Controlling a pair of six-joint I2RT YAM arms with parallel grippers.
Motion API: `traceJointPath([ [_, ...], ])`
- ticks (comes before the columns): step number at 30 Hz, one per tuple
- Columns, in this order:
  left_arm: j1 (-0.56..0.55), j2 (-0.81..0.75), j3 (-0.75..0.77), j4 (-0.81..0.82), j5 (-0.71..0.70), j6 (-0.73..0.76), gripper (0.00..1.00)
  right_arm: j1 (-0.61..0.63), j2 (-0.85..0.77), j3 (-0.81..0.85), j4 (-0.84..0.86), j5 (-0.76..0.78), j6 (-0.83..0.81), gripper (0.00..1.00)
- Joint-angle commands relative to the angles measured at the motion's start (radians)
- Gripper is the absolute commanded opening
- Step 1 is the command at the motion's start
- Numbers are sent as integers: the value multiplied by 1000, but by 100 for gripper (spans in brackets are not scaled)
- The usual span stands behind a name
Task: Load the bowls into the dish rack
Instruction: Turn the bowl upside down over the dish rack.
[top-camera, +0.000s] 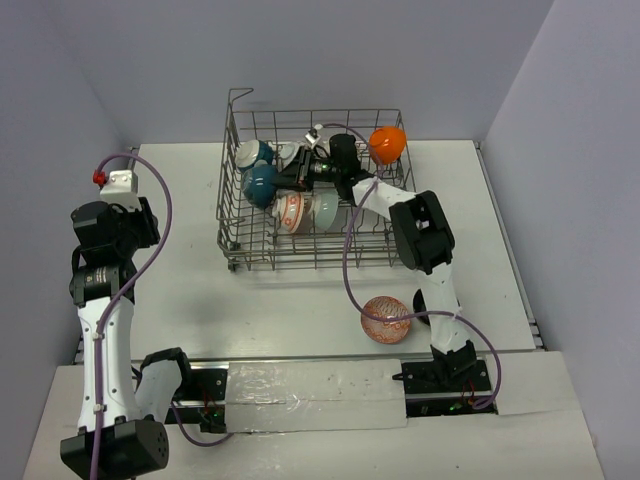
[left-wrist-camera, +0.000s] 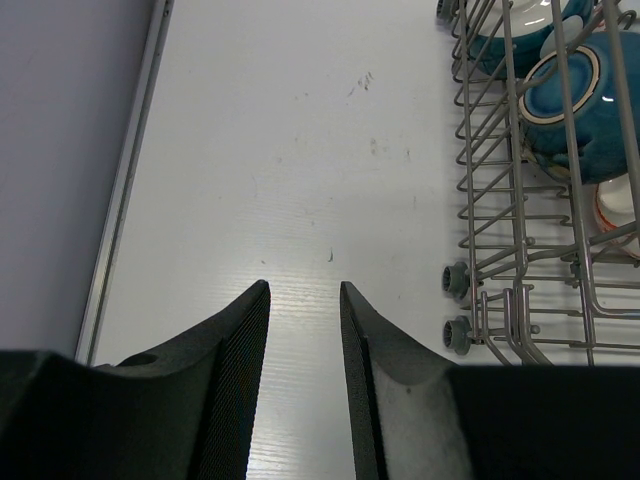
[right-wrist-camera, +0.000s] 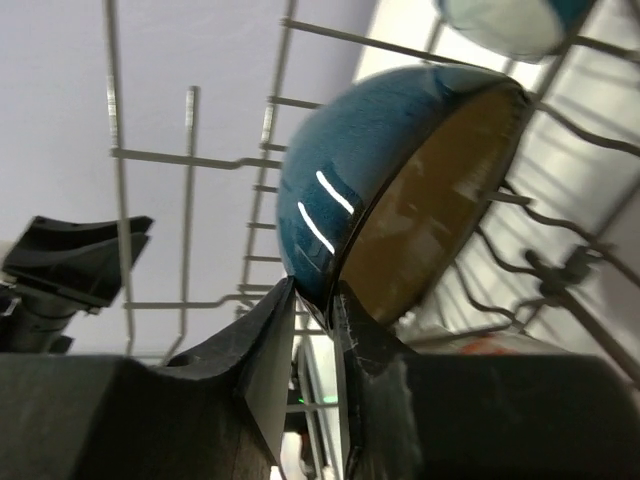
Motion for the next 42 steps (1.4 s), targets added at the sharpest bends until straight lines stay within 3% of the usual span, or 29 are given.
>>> traceJointPath([
  [1,6,-15,-6,32,27,-20,40,-32,-79,65,-116,11,-125,28],
  [8,6,-21,-12,34,31,-20,40,-33,-85,125,-217,25,-197,32],
  [18,8,-29,-18,35,36,-20,41,-33,-88,198,-363,69,-320,46],
  [33,11,-43,-31,40,45,-20,41,-35,-125,252,-404,58,-392,49],
  [42,13,-77,-46,66,8,-15,42,-43,-240,480,-719,12,-693,50],
])
